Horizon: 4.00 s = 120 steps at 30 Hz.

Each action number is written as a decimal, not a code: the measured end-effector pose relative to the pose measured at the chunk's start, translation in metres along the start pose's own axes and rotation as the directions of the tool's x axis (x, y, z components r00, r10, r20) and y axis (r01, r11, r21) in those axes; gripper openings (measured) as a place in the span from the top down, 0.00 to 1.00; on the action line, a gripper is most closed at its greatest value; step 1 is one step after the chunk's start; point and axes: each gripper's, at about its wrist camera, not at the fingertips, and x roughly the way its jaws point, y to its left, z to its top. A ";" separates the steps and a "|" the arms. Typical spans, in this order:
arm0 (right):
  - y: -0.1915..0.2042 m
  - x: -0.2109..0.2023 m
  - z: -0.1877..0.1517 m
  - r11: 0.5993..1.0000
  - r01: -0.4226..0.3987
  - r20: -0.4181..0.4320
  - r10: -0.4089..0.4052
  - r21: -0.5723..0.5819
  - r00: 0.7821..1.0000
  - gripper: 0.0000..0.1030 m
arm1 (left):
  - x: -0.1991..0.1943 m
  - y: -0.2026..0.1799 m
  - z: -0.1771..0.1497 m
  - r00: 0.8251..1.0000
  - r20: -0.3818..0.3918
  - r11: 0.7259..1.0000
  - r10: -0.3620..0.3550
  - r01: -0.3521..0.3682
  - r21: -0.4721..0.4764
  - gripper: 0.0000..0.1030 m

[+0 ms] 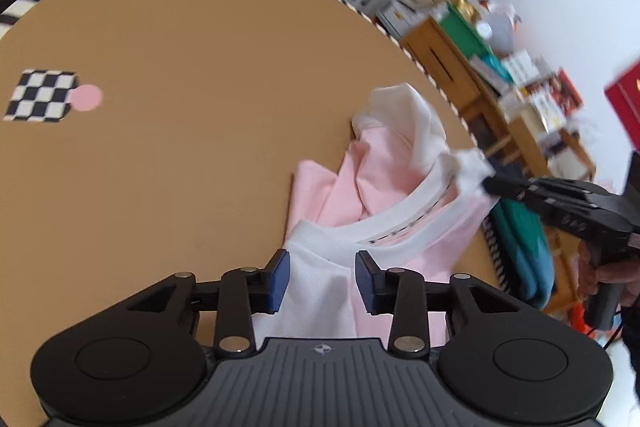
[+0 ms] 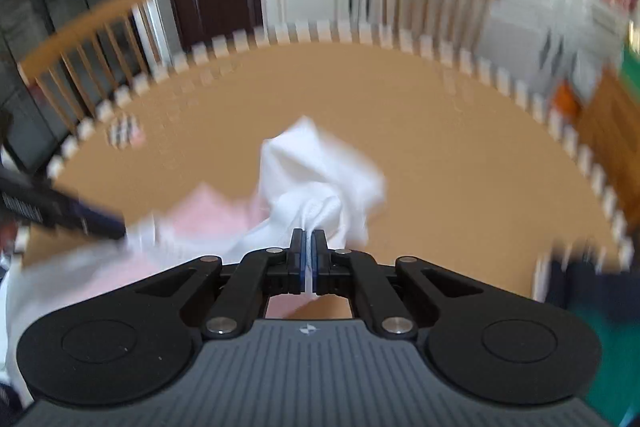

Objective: Fold clothes

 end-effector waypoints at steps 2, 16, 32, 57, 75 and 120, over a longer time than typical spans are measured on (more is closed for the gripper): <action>-0.004 0.006 -0.017 1.000 0.002 -0.049 -0.002 -0.001 0.999 0.90 | 0.006 -0.003 -0.001 0.999 -0.048 0.999 0.014 -0.012 0.050 0.57; 0.010 0.062 0.009 0.947 -0.190 -0.170 0.149 -0.258 0.974 0.94 | 0.020 -0.010 -0.011 0.991 -0.097 0.995 0.094 -0.089 0.055 0.92; 0.021 -0.214 0.048 0.973 -0.229 0.400 0.201 0.023 0.894 0.94 | -0.172 -0.118 0.048 0.948 0.307 0.971 -0.085 0.009 0.239 0.98; -0.088 0.088 0.082 0.954 0.268 0.133 -0.285 0.136 0.949 0.43 | 0.033 0.021 0.164 0.851 0.144 0.856 0.505 -0.515 0.049 0.55; -0.152 0.093 0.075 0.871 0.490 -0.092 -0.484 0.045 0.870 0.87 | 0.069 -0.038 0.062 0.966 -0.031 0.967 0.255 -0.256 -0.015 0.79; -0.033 0.095 0.008 0.947 0.158 -0.059 -0.147 0.279 0.987 0.49 | 0.106 0.115 0.125 0.299 0.560 -0.155 0.773 -0.767 0.623 0.55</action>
